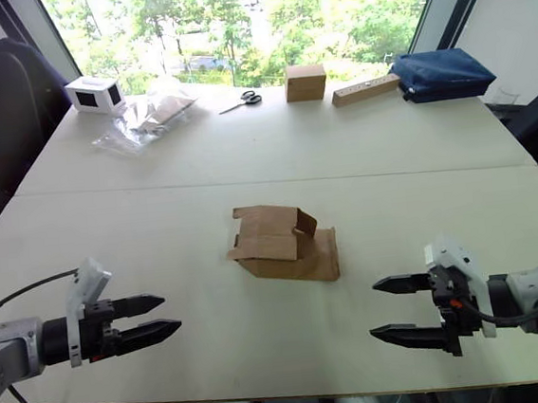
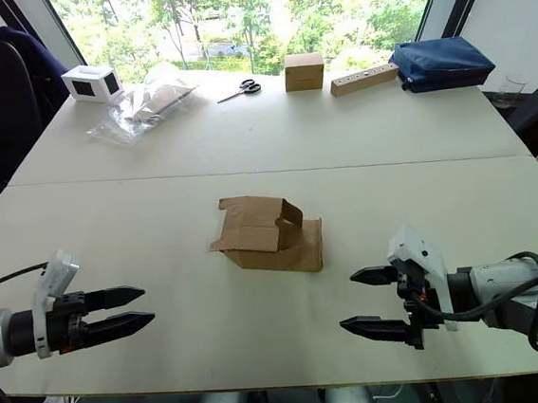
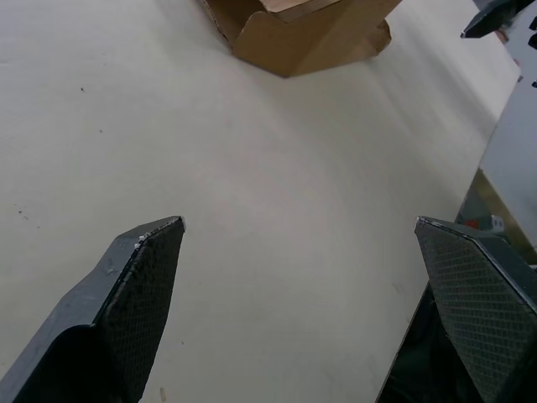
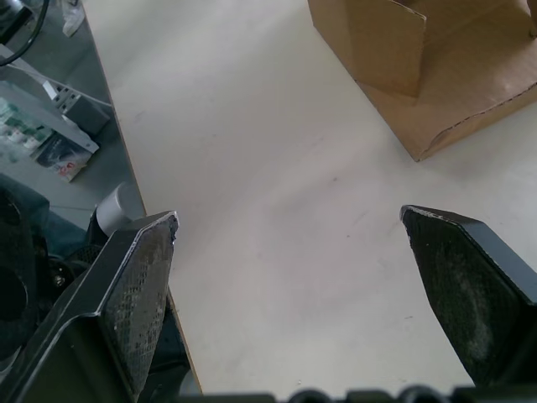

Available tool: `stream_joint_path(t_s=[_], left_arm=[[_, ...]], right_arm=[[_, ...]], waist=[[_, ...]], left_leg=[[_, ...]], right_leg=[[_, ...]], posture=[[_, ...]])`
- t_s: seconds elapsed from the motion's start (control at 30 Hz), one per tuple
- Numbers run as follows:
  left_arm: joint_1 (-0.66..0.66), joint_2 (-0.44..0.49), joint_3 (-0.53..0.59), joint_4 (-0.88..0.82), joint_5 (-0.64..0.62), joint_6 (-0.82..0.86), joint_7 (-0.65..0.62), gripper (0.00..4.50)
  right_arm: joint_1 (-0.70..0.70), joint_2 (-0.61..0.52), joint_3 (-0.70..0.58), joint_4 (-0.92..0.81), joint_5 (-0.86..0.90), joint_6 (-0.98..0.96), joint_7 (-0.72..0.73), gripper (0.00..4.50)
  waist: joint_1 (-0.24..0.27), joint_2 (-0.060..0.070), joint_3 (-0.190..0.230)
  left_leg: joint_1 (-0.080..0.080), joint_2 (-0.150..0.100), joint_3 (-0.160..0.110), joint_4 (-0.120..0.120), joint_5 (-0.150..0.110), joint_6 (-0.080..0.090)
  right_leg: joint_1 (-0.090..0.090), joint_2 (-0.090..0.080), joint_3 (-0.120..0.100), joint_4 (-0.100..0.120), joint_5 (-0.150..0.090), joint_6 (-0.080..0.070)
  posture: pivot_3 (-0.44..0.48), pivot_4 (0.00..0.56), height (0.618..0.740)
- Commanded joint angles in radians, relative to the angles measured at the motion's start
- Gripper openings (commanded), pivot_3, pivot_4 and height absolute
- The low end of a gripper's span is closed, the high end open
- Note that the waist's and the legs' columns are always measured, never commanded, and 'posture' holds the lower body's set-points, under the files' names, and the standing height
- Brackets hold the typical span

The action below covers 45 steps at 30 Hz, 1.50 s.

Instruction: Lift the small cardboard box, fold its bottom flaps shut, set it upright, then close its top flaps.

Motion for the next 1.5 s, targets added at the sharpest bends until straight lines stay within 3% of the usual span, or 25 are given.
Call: stream_joint_path(t_s=[0.03, 0.33, 0.57, 0.67, 0.73, 0.83, 0.97, 1.13, 1.3, 1.5], left_arm=[[-0.008, -0.004, 0.012, -0.003, 0.002, -0.019, -0.005, 4.5], [-0.091, -0.004, 0.018, 0.041, -0.004, -0.008, 0.025, 4.5], [-0.28, 0.041, 0.025, 0.178, -0.043, 0.124, 0.089, 4.5], [-0.372, 0.085, -0.021, 0.232, -0.051, 0.209, 0.086, 4.5], [-0.51, 0.093, -0.109, 0.278, -0.078, 0.33, 0.072, 4.5], [-0.703, -0.002, -0.21, 0.366, -0.097, 0.46, 0.096, 4.5], [-0.859, -0.158, -0.297, 0.493, -0.066, 0.531, 0.14, 4.5], [-0.986, -0.323, -0.291, 0.662, -0.054, 0.557, 0.173, 4.5], [-1.054, -0.367, -0.407, 0.783, 0.039, 0.478, 0.1, 4.5], [-1.115, -0.354, -0.538, 0.877, 0.131, 0.413, -0.061, 4.5]], right_arm=[[-0.014, 0.0, -0.013, -0.004, 0.023, -0.006, 0.009, 4.46], [-0.129, 0.033, 0.025, 0.003, 0.01, 0.035, -0.121, 4.46], [-0.182, 0.034, -0.007, -0.008, -0.037, -0.028, -0.133, 4.46], [-0.207, 0.01, -0.028, -0.014, -0.028, -0.023, -0.127, 4.46], [-0.257, -0.003, -0.032, -0.033, 0.019, 0.007, -0.132, 4.46], [-0.311, -0.013, 0.007, -0.076, 0.022, 0.013, -0.154, 4.46], [-0.291, -0.025, 0.053, -0.144, -0.028, 0.005, -0.178, 4.46], [-0.199, -0.035, 0.107, -0.198, -0.159, -0.052, -0.212, 4.46], [-0.181, 0.019, 0.15, -0.219, -0.199, -0.064, -0.279, 4.46], [-0.161, 0.033, 0.105, -0.258, -0.176, -0.021, -0.316, 4.46]], waist=[[0.0, 0.0, 0.0], [0.001, 0.0, 0.0], [-0.001, 0.0, 0.0], [-0.001, 0.0, 0.0], [0.0, -0.001, 0.0], [0.004, -0.001, -0.001], [0.0, -0.002, -0.001], [-0.002, -0.005, 0.0], [-0.004, -0.006, 0.0], [0.0, -0.006, 0.0]], left_leg=[[0.0, 0.0, 0.0, 0.0, 0.0, 0.0], [0.001, 0.0, 0.0, 0.0, 0.0, 0.0], [0.003, 0.0, 0.0, 0.0, 0.0, 0.0], [0.003, 0.0, 0.0, 0.0, 0.0, 0.0], [0.003, 0.0, 0.0, 0.0, 0.0, 0.0], [0.003, 0.0, -0.001, 0.0, 0.001, 0.0], [0.003, -0.001, -0.002, 0.001, 0.001, 0.0], [0.003, -0.003, -0.002, 0.001, 0.001, 0.0], [0.003, -0.003, -0.002, 0.002, 0.001, -0.001], [0.003, -0.003, -0.002, 0.002, 0.001, -0.001]], right_leg=[[0.0, 0.0, 0.0, 0.0, 0.0, 0.0], [0.001, 0.0, 0.0, 0.0, 0.0, 0.0], [0.003, 0.001, 0.0, 0.0, 0.0, 0.0], [0.003, 0.001, 0.0, 0.0, 0.0, 0.0], [0.003, 0.001, 0.0, 0.0, 0.0, 0.001], [0.004, 0.002, 0.0, 0.001, 0.0, 0.001], [0.005, 0.002, 0.0, 0.001, 0.002, 0.005], [0.005, 0.003, 0.0, 0.001, 0.004, 0.007], [0.005, 0.004, 0.001, 0.002, 0.003, 0.007], [0.005, 0.004, 0.001, 0.001, 0.003, 0.007]], posture=[[0.0, 0.15, 0.74], [0.0, 0.15, 0.74], [0.0, 0.15, 0.74], [0.0, 0.15, 0.74], [0.0, 0.15, 0.74], [0.0, 0.15, 0.74], [0.0, 0.15, 0.74], [0.0, 0.15, 0.74], [0.0, 0.15, 0.74], [0.0, 0.15, 0.74]])
